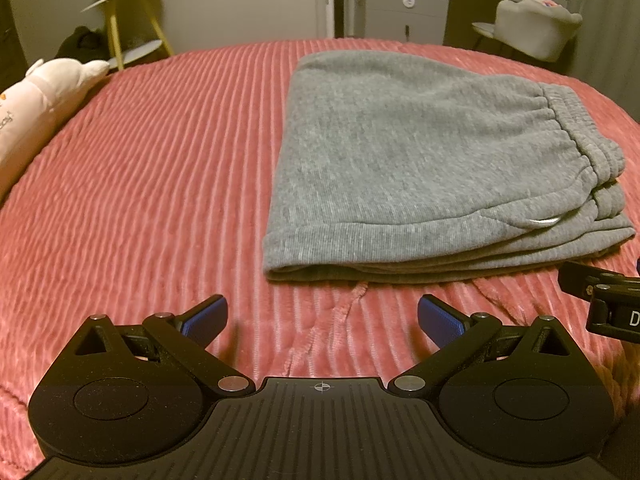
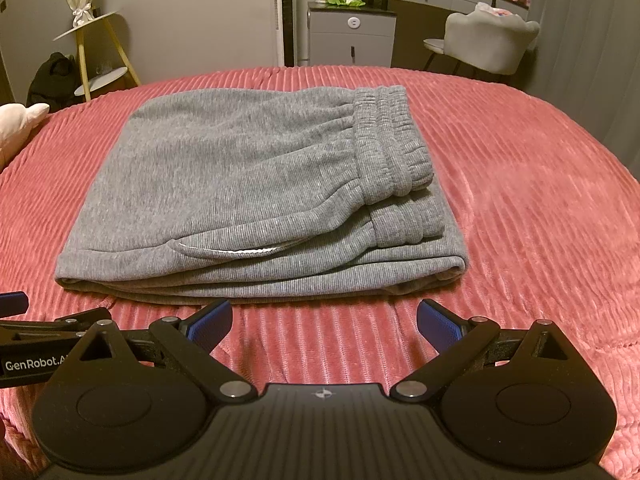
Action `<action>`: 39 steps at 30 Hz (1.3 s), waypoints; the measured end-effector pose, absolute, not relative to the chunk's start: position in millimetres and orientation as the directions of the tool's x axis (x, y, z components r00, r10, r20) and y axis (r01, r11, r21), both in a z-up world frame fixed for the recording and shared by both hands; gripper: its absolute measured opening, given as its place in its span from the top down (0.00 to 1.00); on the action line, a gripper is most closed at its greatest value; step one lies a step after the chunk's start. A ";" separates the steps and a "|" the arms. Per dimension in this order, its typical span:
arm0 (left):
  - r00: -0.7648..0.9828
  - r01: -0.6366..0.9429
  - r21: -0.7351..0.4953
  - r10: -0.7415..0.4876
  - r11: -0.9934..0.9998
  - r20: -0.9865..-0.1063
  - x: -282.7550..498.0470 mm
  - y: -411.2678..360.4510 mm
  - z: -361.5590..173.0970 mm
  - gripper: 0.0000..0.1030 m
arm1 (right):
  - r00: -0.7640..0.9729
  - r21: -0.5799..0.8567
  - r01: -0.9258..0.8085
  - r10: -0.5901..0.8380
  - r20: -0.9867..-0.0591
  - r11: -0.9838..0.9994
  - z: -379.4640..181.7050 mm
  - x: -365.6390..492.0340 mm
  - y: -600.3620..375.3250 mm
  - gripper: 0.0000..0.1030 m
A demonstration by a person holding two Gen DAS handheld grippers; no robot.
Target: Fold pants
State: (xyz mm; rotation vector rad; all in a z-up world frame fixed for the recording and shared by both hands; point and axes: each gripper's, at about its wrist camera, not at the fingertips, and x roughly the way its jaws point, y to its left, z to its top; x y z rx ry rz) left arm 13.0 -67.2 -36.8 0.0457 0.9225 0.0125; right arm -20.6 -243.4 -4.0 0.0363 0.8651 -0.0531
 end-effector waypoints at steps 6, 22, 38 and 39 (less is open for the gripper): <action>0.604 0.011 0.044 0.028 0.999 -0.797 12.9 -66.7 -36.6 0.00 | 0.647 0.014 0.063 -0.030 -0.762 0.998 -3.8 -20.8 -243.6 0.04; 0.603 0.009 0.044 0.029 0.999 -0.797 12.9 -67.3 -36.5 0.00 | 0.649 0.023 0.065 -0.025 -0.761 0.998 -3.1 -20.9 -243.8 0.04; 0.613 0.032 0.054 0.023 0.998 -0.790 11.9 -68.0 -36.1 0.00 | 0.649 0.024 0.069 -0.026 -0.760 0.997 -2.8 -21.0 -243.2 0.04; 0.613 0.033 0.056 0.024 0.998 -0.790 12.4 -67.4 -36.0 0.00 | 0.649 0.025 0.070 -0.026 -0.761 0.997 -2.8 -21.1 -243.2 0.04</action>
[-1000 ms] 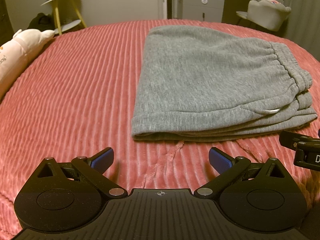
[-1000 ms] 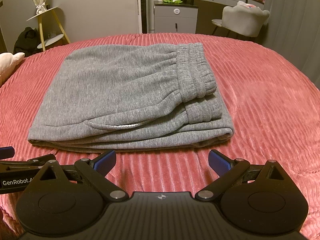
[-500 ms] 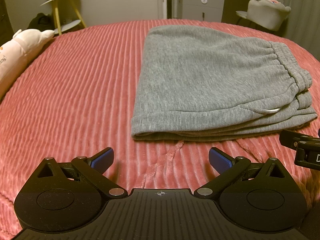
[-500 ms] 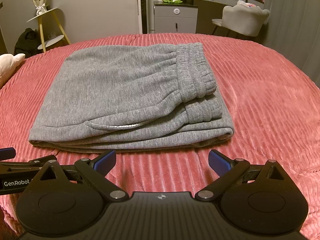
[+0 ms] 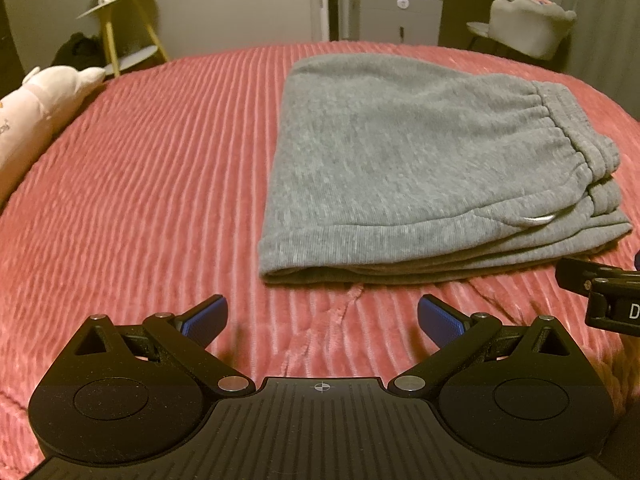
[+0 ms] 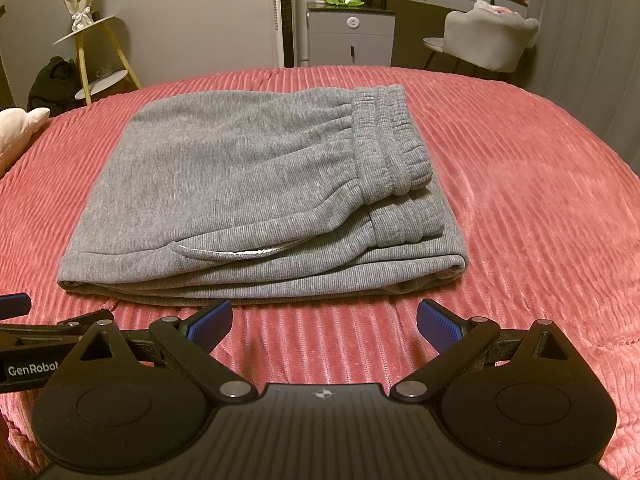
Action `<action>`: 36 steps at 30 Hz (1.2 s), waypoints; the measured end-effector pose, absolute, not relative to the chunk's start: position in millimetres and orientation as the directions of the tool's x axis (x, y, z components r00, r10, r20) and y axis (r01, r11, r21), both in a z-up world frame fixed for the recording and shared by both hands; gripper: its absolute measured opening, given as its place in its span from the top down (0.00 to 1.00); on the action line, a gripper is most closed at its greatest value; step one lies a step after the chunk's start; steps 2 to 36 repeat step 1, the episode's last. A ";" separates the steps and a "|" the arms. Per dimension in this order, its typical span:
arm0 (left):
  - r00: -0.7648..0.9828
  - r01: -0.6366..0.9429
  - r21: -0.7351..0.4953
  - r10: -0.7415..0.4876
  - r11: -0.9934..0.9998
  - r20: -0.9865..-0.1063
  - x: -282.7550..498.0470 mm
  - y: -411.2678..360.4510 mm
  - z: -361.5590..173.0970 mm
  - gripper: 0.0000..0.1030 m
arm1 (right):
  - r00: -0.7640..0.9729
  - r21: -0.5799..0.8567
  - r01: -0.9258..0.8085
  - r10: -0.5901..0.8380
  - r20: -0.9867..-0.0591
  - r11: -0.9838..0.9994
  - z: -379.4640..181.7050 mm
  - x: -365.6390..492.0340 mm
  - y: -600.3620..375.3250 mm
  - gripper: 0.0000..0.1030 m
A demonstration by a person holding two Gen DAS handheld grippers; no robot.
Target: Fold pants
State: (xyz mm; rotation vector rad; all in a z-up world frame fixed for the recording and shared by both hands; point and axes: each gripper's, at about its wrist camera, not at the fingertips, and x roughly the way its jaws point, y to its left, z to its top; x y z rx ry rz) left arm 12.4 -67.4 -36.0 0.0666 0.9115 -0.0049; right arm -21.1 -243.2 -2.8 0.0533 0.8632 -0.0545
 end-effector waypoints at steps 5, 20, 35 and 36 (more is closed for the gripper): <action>0.613 0.034 0.054 0.022 0.998 -0.789 12.3 -67.1 -35.8 0.00 | 0.649 0.025 0.069 -0.026 -0.761 0.997 -2.8 -21.1 -243.3 0.04; 0.613 0.034 0.054 0.022 0.998 -0.789 12.3 -67.1 -35.8 0.00 | 0.649 0.025 0.069 -0.026 -0.761 0.997 -2.8 -21.1 -243.3 0.04; 0.613 0.034 0.054 0.022 0.998 -0.789 12.3 -67.1 -35.8 0.00 | 0.649 0.025 0.069 -0.026 -0.761 0.997 -2.8 -21.1 -243.3 0.04; 0.613 0.034 0.054 0.022 0.998 -0.789 12.3 -67.1 -35.8 0.00 | 0.649 0.025 0.069 -0.026 -0.761 0.997 -2.8 -21.1 -243.3 0.04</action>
